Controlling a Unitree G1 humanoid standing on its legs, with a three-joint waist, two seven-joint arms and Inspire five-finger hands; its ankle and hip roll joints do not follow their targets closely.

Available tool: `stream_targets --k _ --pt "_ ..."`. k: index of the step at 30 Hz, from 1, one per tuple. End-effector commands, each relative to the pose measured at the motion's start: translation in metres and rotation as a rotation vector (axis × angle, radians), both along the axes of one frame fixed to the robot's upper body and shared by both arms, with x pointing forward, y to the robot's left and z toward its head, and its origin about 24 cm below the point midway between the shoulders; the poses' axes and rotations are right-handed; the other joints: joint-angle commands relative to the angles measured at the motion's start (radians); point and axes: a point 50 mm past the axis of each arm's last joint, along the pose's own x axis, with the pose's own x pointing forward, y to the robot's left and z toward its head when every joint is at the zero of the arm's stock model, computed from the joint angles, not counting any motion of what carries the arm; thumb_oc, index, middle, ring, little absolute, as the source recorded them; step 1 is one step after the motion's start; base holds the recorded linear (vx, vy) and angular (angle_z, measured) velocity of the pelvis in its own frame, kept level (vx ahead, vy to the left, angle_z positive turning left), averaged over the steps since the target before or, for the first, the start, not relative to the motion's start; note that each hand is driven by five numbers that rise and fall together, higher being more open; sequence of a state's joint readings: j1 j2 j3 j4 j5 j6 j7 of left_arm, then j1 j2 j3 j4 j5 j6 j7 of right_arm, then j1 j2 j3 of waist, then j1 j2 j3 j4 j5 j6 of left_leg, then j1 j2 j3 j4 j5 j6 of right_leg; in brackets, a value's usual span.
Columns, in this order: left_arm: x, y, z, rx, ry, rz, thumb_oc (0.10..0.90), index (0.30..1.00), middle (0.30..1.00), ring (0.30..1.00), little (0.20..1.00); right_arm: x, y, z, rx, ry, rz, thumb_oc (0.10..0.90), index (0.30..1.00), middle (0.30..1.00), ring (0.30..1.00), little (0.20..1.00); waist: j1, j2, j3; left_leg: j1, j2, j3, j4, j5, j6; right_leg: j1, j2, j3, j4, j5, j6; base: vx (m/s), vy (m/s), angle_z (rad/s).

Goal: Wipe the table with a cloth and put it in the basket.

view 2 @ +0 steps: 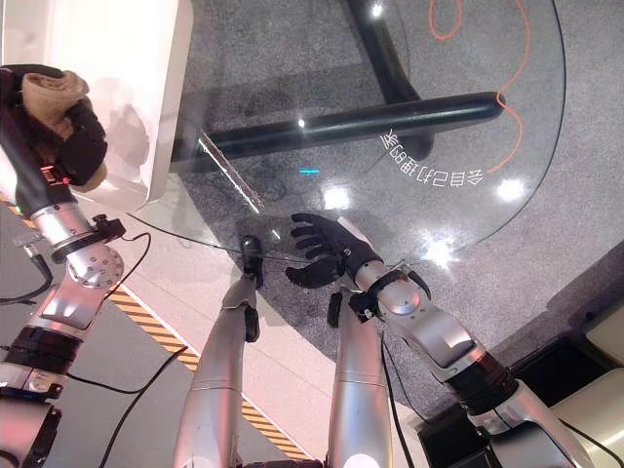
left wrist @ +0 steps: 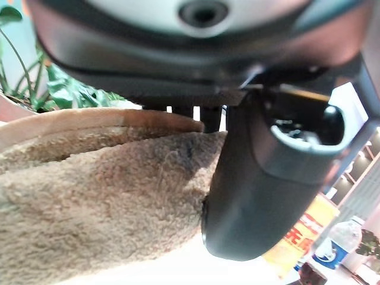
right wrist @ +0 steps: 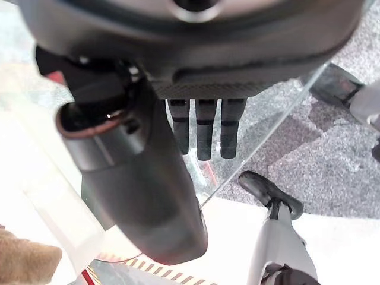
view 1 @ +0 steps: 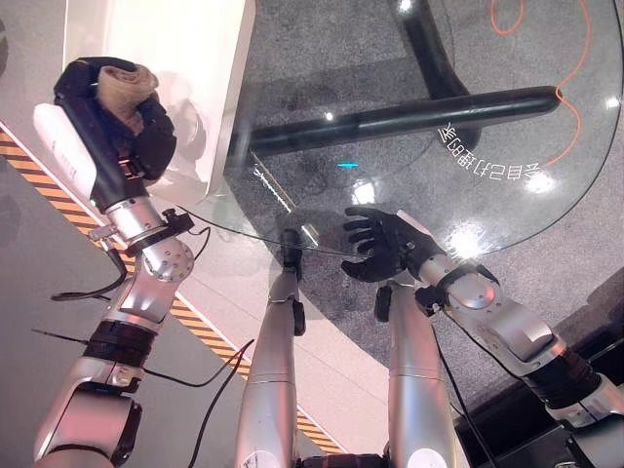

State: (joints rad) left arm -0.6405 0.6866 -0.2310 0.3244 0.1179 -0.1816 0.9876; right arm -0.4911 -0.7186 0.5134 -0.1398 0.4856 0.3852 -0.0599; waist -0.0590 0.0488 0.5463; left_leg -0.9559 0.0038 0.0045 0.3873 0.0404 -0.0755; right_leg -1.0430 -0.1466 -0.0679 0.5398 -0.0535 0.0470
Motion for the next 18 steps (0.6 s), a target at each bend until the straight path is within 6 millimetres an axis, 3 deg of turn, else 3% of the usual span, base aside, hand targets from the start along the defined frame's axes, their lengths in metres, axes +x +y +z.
stream_targets --k 1,10,14,16,17,18 --pt "-0.014 0.014 0.055 0.078 -0.234 0.092 0.1 0.3 0.3 0.3 0.2 -0.016 0.021 -0.036 0.014 0.2 0.104 0.8 0.9 0.9 0.9 0.9 0.005 0.002 -0.026 -0.076 -0.074 0.132 0.063 -0.043 0.058 -0.029 0.093 0.013 -0.111 0.081 0.014 0.0 0.0 0.0" --pt "0.003 0.029 0.042 0.009 -0.116 0.141 0.1 0.3 0.3 0.3 0.2 -0.007 0.019 -0.033 0.017 0.192 0.097 0.8 0.9 0.9 0.9 0.9 -0.007 -0.006 -0.026 -0.109 -0.071 0.134 0.074 -0.039 0.05 -0.056 0.099 0.014 -0.106 0.085 0.014 0.0 0.0 0.0" --pt "0.009 0.034 0.021 -0.08 -0.055 0.113 0.1 0.3 0.3 0.3 0.2 -0.008 0.019 -0.038 0.023 0.201 0.101 0.8 0.9 0.9 0.9 0.9 -0.011 -0.018 -0.026 -0.091 -0.064 0.125 0.077 -0.065 0.041 -0.035 0.11 0.015 -0.098 0.054 0.017 0.01 -0.002 0.0" --pt "0.011 0.032 0.027 -0.095 -0.065 0.091 0.1 0.3 0.3 0.3 0.2 -0.004 0.019 -0.032 0.033 0.178 0.102 0.8 0.9 0.9 0.9 0.9 -0.016 -0.025 -0.026 -0.131 -0.064 0.132 0.069 -0.034 0.046 -0.071 0.11 0.012 -0.109 0.083 0.012 -0.02 -0.016 -0.01" --pt "0.012 0.032 0.022 -0.097 -0.039 0.085 0.1 0.3 0.3 0.3 0.2 -0.006 0.019 -0.037 0.036 0.196 0.102 0.8 0.9 0.9 0.9 0.9 -0.014 -0.026 -0.026 -0.102 -0.063 0.123 0.078 -0.063 0.04 -0.043 0.114 0.014 -0.096 0.053 0.017 -0.06 -0.031 -0.02" --pt "0.014 0.031 0.029 -0.105 -0.043 0.072 0.1 0.3 0.3 0.3 0.2 -0.003 0.02 -0.031 0.035 0.175 0.103 0.8 0.9 0.9 0.9 0.9 -0.017 -0.029 -0.026 -0.137 -0.064 0.131 0.069 -0.031 0.044 -0.074 0.113 0.009 -0.108 0.082 0.012 0.0 0.0 0.0"
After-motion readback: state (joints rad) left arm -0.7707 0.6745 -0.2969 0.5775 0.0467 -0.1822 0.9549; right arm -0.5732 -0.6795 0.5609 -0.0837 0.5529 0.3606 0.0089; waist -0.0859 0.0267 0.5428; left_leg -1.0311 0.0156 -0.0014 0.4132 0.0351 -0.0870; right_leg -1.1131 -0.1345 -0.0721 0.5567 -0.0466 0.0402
